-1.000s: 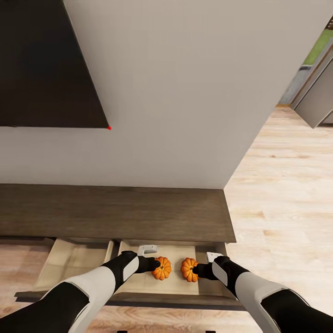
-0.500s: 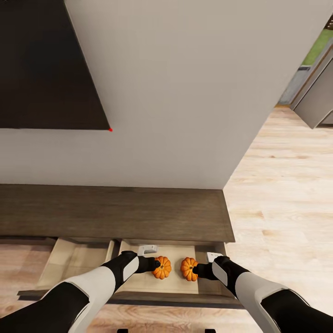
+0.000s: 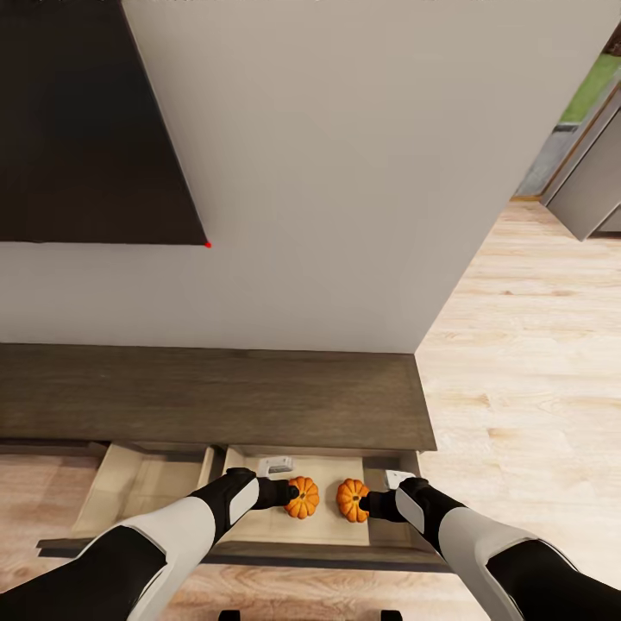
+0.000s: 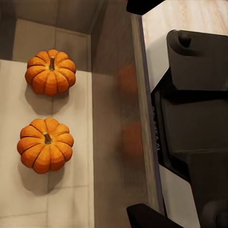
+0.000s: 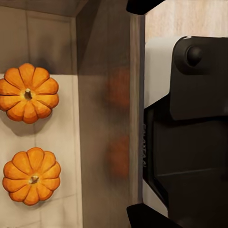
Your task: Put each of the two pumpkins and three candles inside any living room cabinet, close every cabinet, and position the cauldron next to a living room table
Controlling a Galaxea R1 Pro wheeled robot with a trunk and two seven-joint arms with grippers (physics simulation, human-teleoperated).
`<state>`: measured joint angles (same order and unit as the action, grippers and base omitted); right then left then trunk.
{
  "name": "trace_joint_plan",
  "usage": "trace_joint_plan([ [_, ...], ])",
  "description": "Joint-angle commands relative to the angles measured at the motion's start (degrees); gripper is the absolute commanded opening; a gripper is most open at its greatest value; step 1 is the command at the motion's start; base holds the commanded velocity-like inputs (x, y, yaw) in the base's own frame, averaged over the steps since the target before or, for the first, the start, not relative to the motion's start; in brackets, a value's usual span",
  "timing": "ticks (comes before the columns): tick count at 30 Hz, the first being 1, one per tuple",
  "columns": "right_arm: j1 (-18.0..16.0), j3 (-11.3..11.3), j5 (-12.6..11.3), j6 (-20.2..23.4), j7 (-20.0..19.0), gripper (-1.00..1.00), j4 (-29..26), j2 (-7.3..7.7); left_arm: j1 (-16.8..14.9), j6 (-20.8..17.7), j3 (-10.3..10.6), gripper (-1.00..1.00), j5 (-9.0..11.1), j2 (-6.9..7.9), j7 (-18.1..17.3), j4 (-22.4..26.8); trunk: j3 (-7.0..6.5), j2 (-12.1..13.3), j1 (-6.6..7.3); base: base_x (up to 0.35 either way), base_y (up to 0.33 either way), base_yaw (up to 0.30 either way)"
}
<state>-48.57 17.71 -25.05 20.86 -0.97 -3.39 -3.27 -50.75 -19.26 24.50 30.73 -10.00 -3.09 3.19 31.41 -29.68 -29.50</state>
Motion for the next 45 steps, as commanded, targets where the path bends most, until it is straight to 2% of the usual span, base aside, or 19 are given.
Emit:
trace_joint_plan([
  [1, -0.03, 0.48, -0.35, 0.24, -0.09, 1.00, -0.04, 0.02, -0.05, -0.16, 0.50, 1.00, 0.47, 0.00, -0.07, -0.02, -0.12, 0.35, 0.20, 0.000, 0.000, 0.000],
  [17, -0.03, 0.48, -0.35, 0.24, -0.11, 1.00, -0.04, 0.02, -0.05, -0.16, 0.47, 1.00, 0.47, 0.00, -0.07, -0.02, -3.00, 6.76, 3.72, 0.000, 0.000, 0.000],
  [45, -0.03, 0.48, -0.35, 0.24, -0.17, 1.00, -0.04, 0.02, -0.05, -0.16, 0.47, 1.00, 0.47, 0.00, -0.07, -0.03, -3.00, 6.76, 3.72, 0.000, 0.000, 0.000],
])
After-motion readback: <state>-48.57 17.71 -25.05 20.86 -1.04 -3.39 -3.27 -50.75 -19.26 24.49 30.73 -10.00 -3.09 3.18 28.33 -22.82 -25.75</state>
